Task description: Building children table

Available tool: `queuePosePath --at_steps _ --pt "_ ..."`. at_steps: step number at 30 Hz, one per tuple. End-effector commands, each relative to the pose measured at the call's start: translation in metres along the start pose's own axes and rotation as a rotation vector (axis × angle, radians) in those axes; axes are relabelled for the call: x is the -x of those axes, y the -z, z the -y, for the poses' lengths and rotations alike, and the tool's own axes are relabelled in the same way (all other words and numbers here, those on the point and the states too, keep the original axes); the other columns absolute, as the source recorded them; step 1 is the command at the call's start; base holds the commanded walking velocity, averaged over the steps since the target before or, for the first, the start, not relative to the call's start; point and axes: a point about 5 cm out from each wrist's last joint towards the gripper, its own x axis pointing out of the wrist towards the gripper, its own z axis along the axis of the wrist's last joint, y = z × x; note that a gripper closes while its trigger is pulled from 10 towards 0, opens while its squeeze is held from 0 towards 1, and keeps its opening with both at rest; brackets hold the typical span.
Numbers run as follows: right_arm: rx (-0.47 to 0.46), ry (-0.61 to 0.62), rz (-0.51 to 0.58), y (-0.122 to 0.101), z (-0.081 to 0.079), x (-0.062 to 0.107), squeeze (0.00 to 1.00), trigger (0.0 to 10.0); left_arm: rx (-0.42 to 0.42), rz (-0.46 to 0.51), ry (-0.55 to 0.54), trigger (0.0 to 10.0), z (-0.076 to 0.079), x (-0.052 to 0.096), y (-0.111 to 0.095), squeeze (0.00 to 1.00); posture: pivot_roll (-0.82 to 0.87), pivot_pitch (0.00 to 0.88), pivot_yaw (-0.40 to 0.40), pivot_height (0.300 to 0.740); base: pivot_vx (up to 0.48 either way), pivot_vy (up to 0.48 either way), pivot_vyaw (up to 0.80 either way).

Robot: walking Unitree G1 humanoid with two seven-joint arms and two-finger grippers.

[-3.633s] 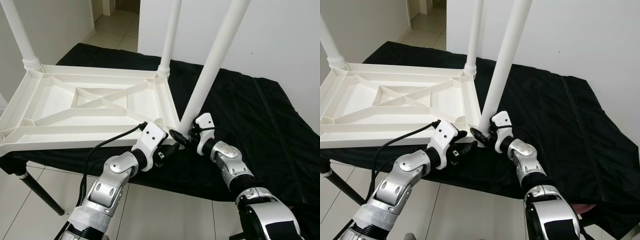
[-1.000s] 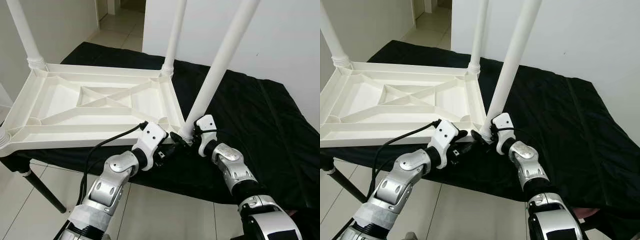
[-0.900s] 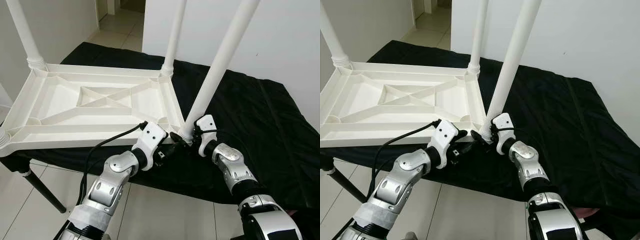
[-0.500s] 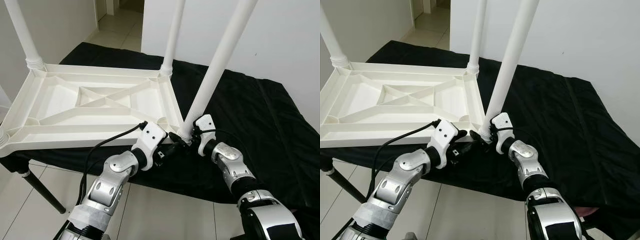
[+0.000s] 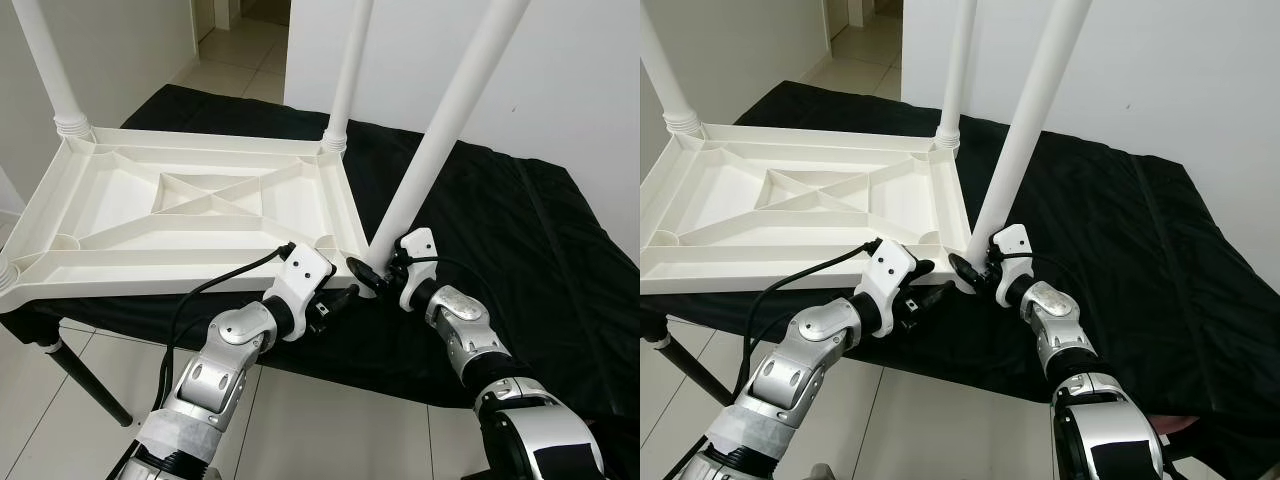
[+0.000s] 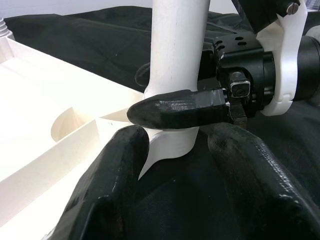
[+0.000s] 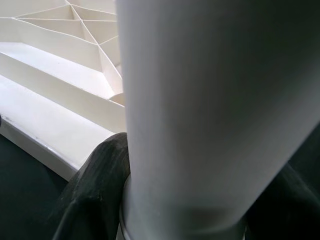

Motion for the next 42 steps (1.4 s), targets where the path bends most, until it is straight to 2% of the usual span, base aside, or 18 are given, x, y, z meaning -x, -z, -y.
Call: queuePosePath --at_steps 1,6,11,12,13,15,16,17,19,22,25,27,35,36,42 --pt "-0.046 0.026 -0.020 0.010 -0.002 0.004 0.00 10.0 -0.007 -0.007 -0.036 10.0 0.001 -0.001 0.002 0.00 0.00 0.000 -0.096 0.740 0.000 0.000 0.00" --pt "-0.064 0.066 -0.023 0.013 -0.003 0.005 0.00 10.0 -0.005 -0.007 -0.034 10.0 0.002 -0.001 0.001 0.00 0.00 0.000 -0.097 0.740 0.000 0.000 0.00" --pt "-0.071 0.305 -0.040 0.018 0.001 0.006 0.00 10.0 0.002 -0.009 -0.034 10.0 0.003 -0.001 0.003 0.00 -0.01 0.000 -0.100 0.740 0.000 0.000 0.00" --pt "-0.071 0.305 -0.040 0.018 0.001 0.006 0.00 10.0 0.002 -0.009 -0.034 10.0 0.003 -0.001 0.003 0.00 -0.01 0.000 -0.100 0.740 0.000 0.000 0.00" --pt "-0.084 0.357 -0.032 0.017 0.001 0.007 0.00 10.0 0.003 -0.009 -0.034 10.0 0.004 -0.001 0.003 0.00 -0.01 0.000 -0.100 0.740 0.000 0.000 0.00" --pt "-0.084 0.357 -0.032 0.017 0.001 0.007 0.00 10.0 0.003 -0.009 -0.034 10.0 0.004 -0.001 0.003 0.00 -0.01 0.000 -0.100 0.740 0.000 0.000 0.00" --pt "-0.114 0.439 -0.039 0.019 0.001 0.008 0.00 10.0 0.005 -0.009 -0.034 10.0 0.004 -0.001 0.003 0.00 -0.01 0.000 -0.101 0.740 0.000 0.000 0.00" --pt "-0.114 0.439 -0.039 0.019 0.001 0.008 0.00 10.0 0.005 -0.009 -0.034 10.0 0.004 -0.001 0.003 0.00 -0.01 0.000 -0.101 0.740 0.000 0.000 0.00" --pt "-0.131 0.616 -0.026 0.018 -0.006 0.011 0.00 10.0 0.009 -0.008 -0.033 10.0 0.005 -0.001 0.003 0.00 -0.02 0.000 -0.101 0.740 0.000 0.000 0.00" --pt "-0.131 0.616 -0.026 0.018 -0.006 0.011 0.00 10.0 0.009 -0.008 -0.033 10.0 0.005 -0.001 0.003 0.00 -0.02 0.000 -0.101 0.740 0.000 0.000 0.00" --pt "-0.172 0.760 -0.006 0.016 -0.028 0.012 0.00 10.0 0.013 -0.009 -0.032 10.0 0.006 -0.001 0.004 0.00 -0.02 0.000 -0.103 0.740 0.000 0.000 0.00" --pt "-0.174 0.745 0.010 0.012 -0.039 0.009 0.00 10.0 0.014 -0.009 -0.032 10.0 0.006 -0.001 0.003 0.00 -0.02 0.000 -0.101 0.740 0.000 0.000 0.00" --pt "-0.141 0.779 0.033 0.004 -0.024 0.015 0.00 10.0 0.011 -0.013 -0.024 10.0 0.007 -0.001 0.004 0.00 -0.02 0.000 -0.097 0.740 0.000 0.000 0.00" --pt "-0.156 0.761 0.067 -0.001 -0.022 0.016 1.00 10.0 0.010 -0.012 -0.032 10.0 0.004 -0.001 0.003 0.00 -0.01 0.000 -0.098 0.740 0.000 0.000 0.00" --pt "-0.171 0.695 0.095 -0.007 -0.023 0.016 1.00 10.0 0.010 -0.011 -0.036 10.0 0.003 0.000 0.003 0.00 -0.01 0.000 -0.097 0.740 0.000 0.000 0.00"
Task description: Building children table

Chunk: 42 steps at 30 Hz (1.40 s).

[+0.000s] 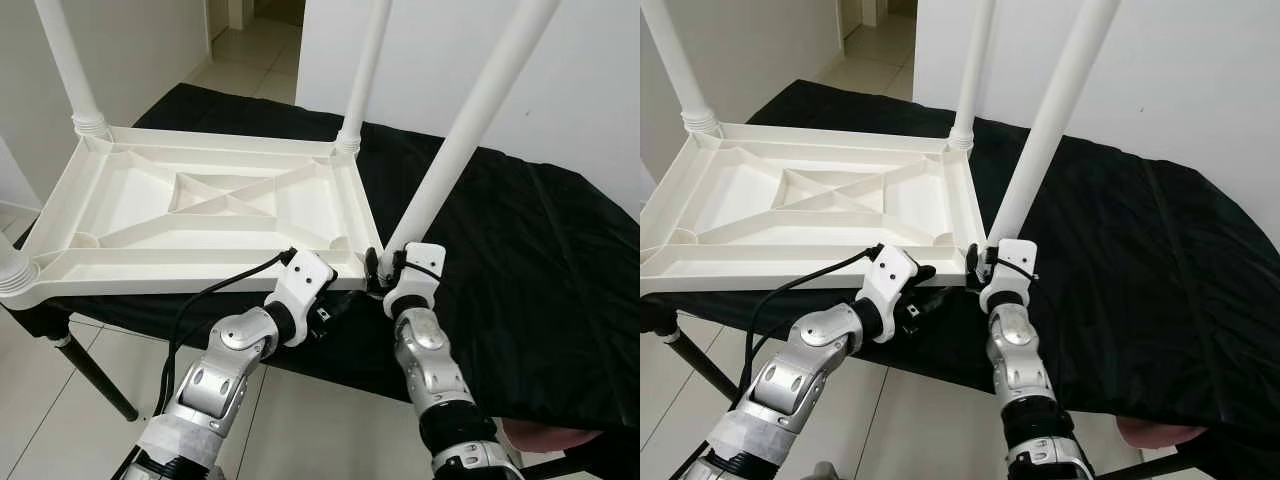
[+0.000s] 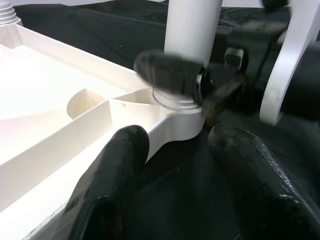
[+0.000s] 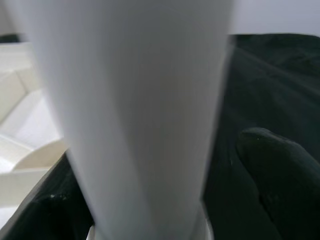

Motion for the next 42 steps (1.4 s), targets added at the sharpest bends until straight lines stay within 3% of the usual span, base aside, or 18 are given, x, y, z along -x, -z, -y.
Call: queuePosePath --at_steps 1,2,3,14,23,27,28,29,30,31,32,33,34,42 --pt "-0.008 0.008 -0.014 0.002 0.005 0.002 1.00 10.0 -0.007 -0.002 -0.041 10.0 -0.001 -0.001 -0.001 0.00 -0.01 0.000 -0.097 0.740 0.000 0.000 0.00" --pt "0.006 -0.029 -0.011 0.000 0.007 0.000 1.00 10.0 -0.008 -0.001 -0.039 10.0 0.000 -0.001 -0.002 0.00 -0.01 0.000 -0.097 0.740 0.000 0.000 0.00" --pt "0.046 -0.144 -0.017 -0.003 0.009 -0.006 0.02 10.0 -0.009 -0.001 -0.039 10.0 0.000 -0.001 -0.002 0.00 -0.01 0.000 -0.094 0.740 0.000 0.000 0.00" --pt "0.164 -0.437 -0.017 -0.011 0.018 -0.020 0.00 10.0 -0.019 -0.001 -0.033 10.0 -0.002 -0.002 -0.003 0.00 -0.01 0.000 -0.080 0.740 0.000 0.000 0.00" --pt "0.226 -0.697 -0.068 -0.010 0.006 -0.027 0.00 10.0 -0.032 -0.003 -0.025 10.0 -0.005 -0.002 -0.005 0.00 -0.01 0.000 -0.060 0.740 0.000 0.000 0.00" --pt "0.229 -0.728 -0.090 -0.008 0.007 -0.028 0.00 10.0 -0.035 -0.004 -0.025 10.0 -0.006 -0.002 -0.005 0.00 0.00 0.000 -0.061 0.740 0.000 0.000 0.00" --pt "0.239 -0.738 -0.101 -0.006 0.009 -0.029 0.00 7.1 -0.037 -0.004 -0.026 10.0 -0.006 -0.002 -0.005 0.00 0.00 0.000 -0.061 0.740 0.000 0.000 0.00" --pt "0.239 -0.738 -0.101 -0.006 0.009 -0.029 0.00 7.1 -0.037 -0.004 -0.026 10.0 -0.006 -0.002 -0.005 0.00 0.00 0.000 -0.061 0.740 0.000 0.000 0.00" --pt "0.240 -0.744 -0.114 -0.005 0.011 -0.030 0.00 4.5 -0.038 -0.004 -0.028 10.0 -0.007 -0.002 -0.005 0.00 0.00 0.000 -0.061 0.740 0.000 0.000 0.00" --pt "0.240 -0.744 -0.114 -0.005 0.011 -0.030 0.00 4.5 -0.038 -0.004 -0.028 10.0 -0.007 -0.002 -0.005 0.00 0.00 0.000 -0.061 0.740 0.000 0.000 0.00" --pt "0.250 -0.749 -0.122 -0.003 0.012 -0.030 0.00 2.2 -0.038 -0.004 -0.029 10.0 -0.007 -0.002 -0.006 0.00 0.00 0.000 -0.061 0.740 0.000 0.000 0.00" --pt "0.250 -0.749 -0.122 -0.003 0.012 -0.030 0.00 2.2 -0.038 -0.004 -0.029 10.0 -0.007 -0.002 -0.006 0.00 0.00 0.000 -0.061 0.740 0.000 0.000 0.00" --pt "0.250 -0.754 -0.135 -0.001 0.014 -0.029 0.00 0.0 -0.040 -0.004 -0.031 10.0 -0.007 -0.001 -0.006 0.00 0.00 0.000 -0.062 0.740 0.000 0.000 0.00" --pt "0.223 -0.752 -0.166 0.006 0.023 -0.025 0.00 0.0 -0.045 -0.002 -0.029 10.0 -0.008 -0.002 -0.007 0.00 0.00 0.000 -0.060 0.740 0.000 0.000 0.00"
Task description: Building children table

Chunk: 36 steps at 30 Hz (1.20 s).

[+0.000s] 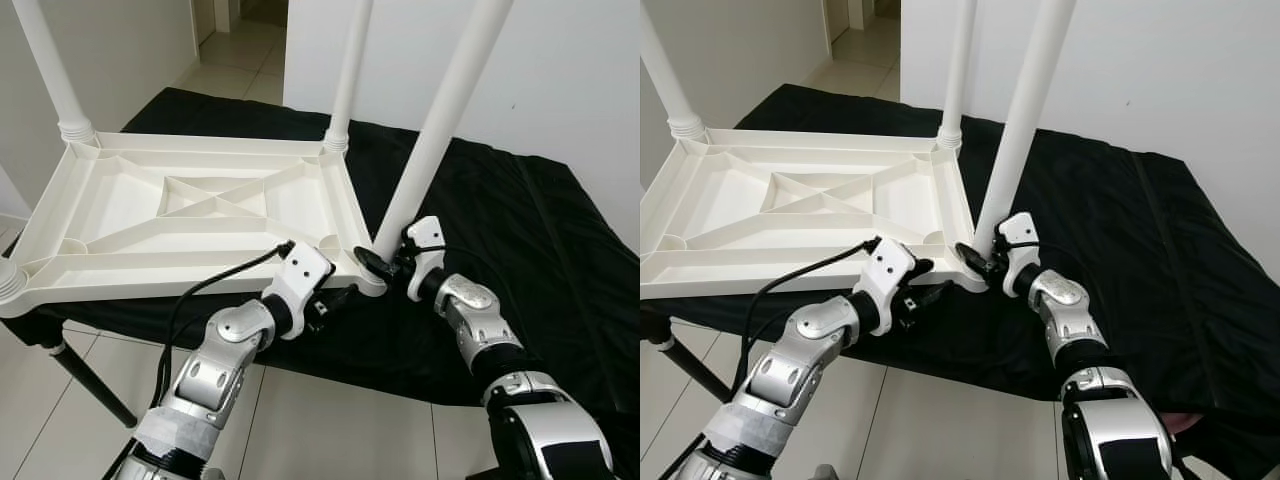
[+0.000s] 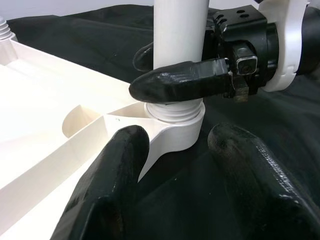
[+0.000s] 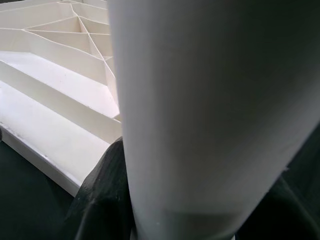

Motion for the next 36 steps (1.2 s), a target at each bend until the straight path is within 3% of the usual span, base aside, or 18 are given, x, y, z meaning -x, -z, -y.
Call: queuePosePath --at_steps 1,2,3,4,14,15,19,24,31,36 --pt "-0.016 -0.007 -0.061 0.015 -0.002 0.006 0.00 0.0 -0.013 -0.007 -0.018 10.0 -0.001 -0.002 0.000 0.00 -0.01 0.000 -0.059 0.740 0.000 0.000 0.00" --pt "-0.016 -0.007 -0.061 0.015 -0.002 0.006 0.00 0.0 -0.013 -0.007 -0.018 10.0 -0.001 -0.002 0.000 0.00 -0.01 0.000 -0.059 0.740 0.000 0.000 0.00" --pt "-0.022 0.007 -0.059 0.016 -0.002 0.007 0.00 7.7 -0.013 -0.007 -0.016 10.0 0.000 -0.003 0.000 0.00 -0.01 0.000 -0.059 0.740 0.000 0.000 0.00" --pt "-0.024 0.025 -0.057 0.017 -0.001 0.007 0.00 10.0 -0.012 -0.007 -0.014 10.0 0.000 -0.003 0.000 0.00 -0.01 0.000 -0.063 0.740 0.000 0.000 0.00" --pt "-0.022 0.228 -0.060 0.020 0.002 0.008 0.00 10.0 -0.004 -0.006 -0.005 10.0 0.005 -0.004 0.001 0.00 -0.01 0.000 -0.075 0.740 0.000 0.000 0.00" --pt "-0.047 0.313 -0.049 0.020 -0.002 0.007 0.00 10.0 0.000 -0.006 -0.007 10.0 0.006 -0.003 0.002 0.00 -0.01 0.000 -0.080 0.740 0.000 0.000 0.00" --pt "-0.087 0.391 -0.047 0.021 -0.005 0.006 0.00 10.0 0.002 -0.007 -0.008 10.0 0.007 -0.003 0.003 0.00 -0.01 0.000 -0.083 0.740 0.000 0.000 0.00" --pt "-0.163 0.689 -0.076 0.024 -0.014 0.009 0.00 10.0 0.006 -0.009 -0.004 10.0 0.010 -0.002 0.004 0.00 -0.02 0.000 -0.084 0.740 0.000 0.000 0.00" --pt "-0.191 0.815 -0.100 0.026 -0.038 0.009 0.00 10.0 0.009 -0.009 -0.004 10.0 0.010 -0.004 0.005 0.00 -0.01 0.000 -0.099 0.740 0.000 0.000 0.00" --pt "-0.236 0.810 -0.080 0.020 -0.053 0.004 0.00 10.0 0.017 -0.009 -0.014 10.0 0.010 -0.003 0.006 0.00 -0.01 0.000 -0.102 0.740 0.000 0.000 0.00"
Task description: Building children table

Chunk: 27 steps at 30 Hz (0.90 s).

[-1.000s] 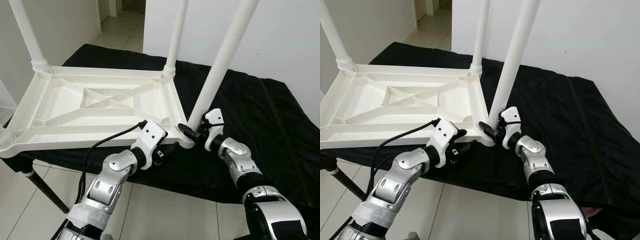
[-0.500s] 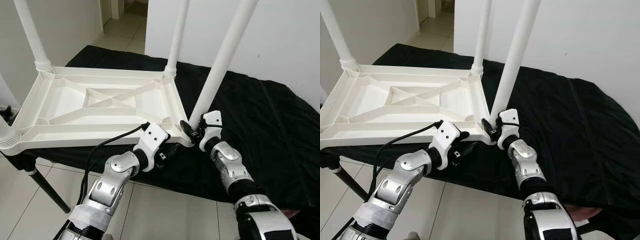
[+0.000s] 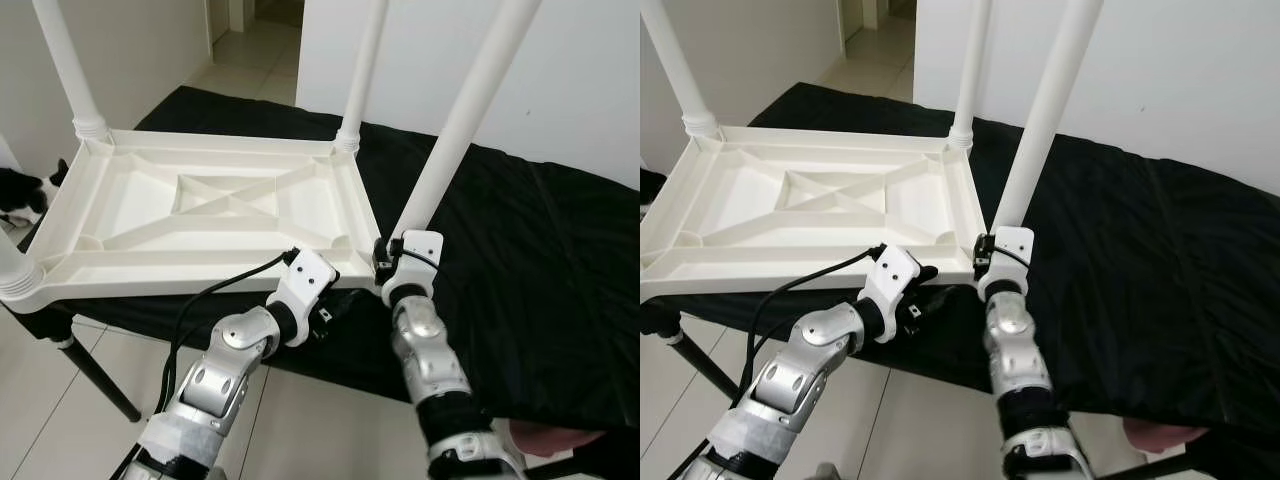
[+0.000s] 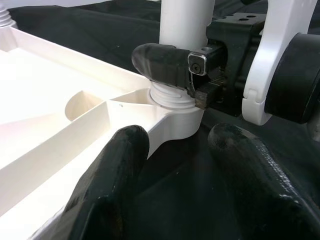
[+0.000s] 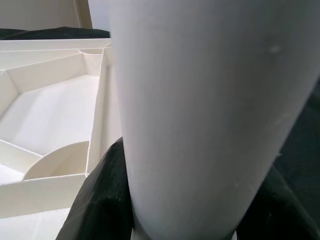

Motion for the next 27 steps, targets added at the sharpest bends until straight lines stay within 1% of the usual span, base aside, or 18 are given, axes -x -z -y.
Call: queuePosePath --at_steps 1,2,3,4,8,11,12,13,14,15,17,19,21,22,23,25,26,27 --pt "0.003 0.012 -0.103 0.020 0.004 0.008 0.00 10.0 -0.003 -0.003 -0.036 10.0 0.001 -0.001 0.001 0.00 -0.01 0.000 -0.102 0.740 0.000 0.000 0.00" --pt "-0.007 0.008 -0.101 0.019 0.004 0.008 0.65 10.0 -0.003 -0.003 -0.035 10.0 0.001 -0.001 0.001 0.00 -0.01 0.000 -0.102 0.740 0.000 0.000 0.00" --pt "-0.007 0.008 -0.101 0.019 0.004 0.008 0.65 10.0 -0.003 -0.003 -0.035 10.0 0.001 -0.001 0.001 0.00 -0.01 0.000 -0.102 0.740 0.000 0.000 0.00" --pt "-0.018 0.004 -0.092 0.017 0.004 0.008 1.00 10.0 -0.003 -0.002 -0.036 10.0 0.002 -0.001 0.001 0.00 -0.01 0.000 -0.103 0.740 0.000 0.000 0.00" --pt "-0.028 -0.009 -0.076 0.014 0.004 0.008 1.00 10.0 -0.003 -0.002 -0.040 10.0 0.001 -0.001 0.001 0.00 -0.01 0.000 -0.105 0.740 0.000 0.000 0.00" --pt "-0.044 -0.048 -0.061 0.010 0.004 0.008 1.00 10.0 -0.002 -0.001 -0.047 10.0 -0.001 0.000 0.001 0.00 -0.01 0.000 -0.106 0.740 0.000 0.000 0.00" --pt "-0.050 -0.110 -0.046 0.007 0.007 0.006 1.00 10.0 -0.003 -0.001 -0.053 10.0 -0.002 0.000 0.001 0.00 -0.01 0.000 -0.109 0.740 0.000 0.000 0.00" --pt "-0.042 -0.145 -0.040 0.006 0.008 0.006 0.76 10.0 -0.003 -0.001 -0.054 10.0 -0.002 0.000 0.001 0.00 -0.01 0.000 -0.110 0.740 0.000 0.000 0.00" --pt "-0.042 -0.145 -0.040 0.006 0.008 0.006 0.76 10.0 -0.003 -0.001 -0.054 10.0 -0.002 0.000 0.001 0.00 -0.01 0.000 -0.110 0.740 0.000 0.000 0.00" --pt "-0.032 -0.173 -0.032 0.004 0.009 0.005 0.00 10.0 -0.003 0.000 -0.055 10.0 -0.002 0.000 0.000 0.00 -0.01 0.000 -0.108 0.740 0.000 0.000 0.00" --pt "-0.010 -0.220 -0.025 0.002 0.014 0.002 0.00 10.0 -0.003 0.002 -0.057 10.0 -0.003 0.000 0.000 0.00 -0.01 0.000 -0.107 0.740 0.000 0.000 0.00" --pt "-0.001 -0.236 -0.024 0.001 0.017 0.000 0.00 10.0 -0.003 0.003 -0.058 10.0 -0.003 0.000 -0.001 0.00 -0.01 0.000 -0.107 0.740 0.000 0.000 0.00" --pt "0.029 -0.297 -0.012 -0.001 0.023 -0.005 0.00 10.0 -0.004 0.005 -0.059 10.0 -0.004 0.000 -0.002 0.00 -0.01 0.000 -0.103 0.740 0.000 0.000 0.00" --pt "0.042 -0.352 -0.002 -0.004 0.024 -0.007 0.00 10.0 -0.004 0.007 -0.058 10.0 -0.005 0.000 -0.002 0.00 -0.01 0.000 -0.099 0.740 0.000 0.000 0.00" --pt "0.042 -0.352 -0.002 -0.004 0.024 -0.007 0.00 10.0 -0.004 0.007 -0.058 10.0 -0.005 0.000 -0.002 0.00 -0.01 0.000 -0.099 0.740 0.000 0.000 0.00" --pt "0.058 -0.436 0.011 -0.007 0.025 -0.010 0.00 10.0 -0.005 0.007 -0.054 10.0 -0.005 0.000 -0.003 0.00 -0.01 0.000 -0.096 0.740 0.000 0.000 0.00" --pt "0.082 -0.487 0.018 -0.008 0.024 -0.013 0.00 10.0 -0.005 0.011 -0.041 10.0 -0.005 0.000 -0.004 0.00 -0.01 0.000 -0.093 0.740 0.000 0.000 0.00" --pt "0.082 -0.487 0.018 -0.008 0.024 -0.013 0.00 10.0 -0.005 0.011 -0.041 10.0 -0.005 0.000 -0.004 0.00 -0.01 0.000 -0.093 0.740 0.000 0.000 0.00"
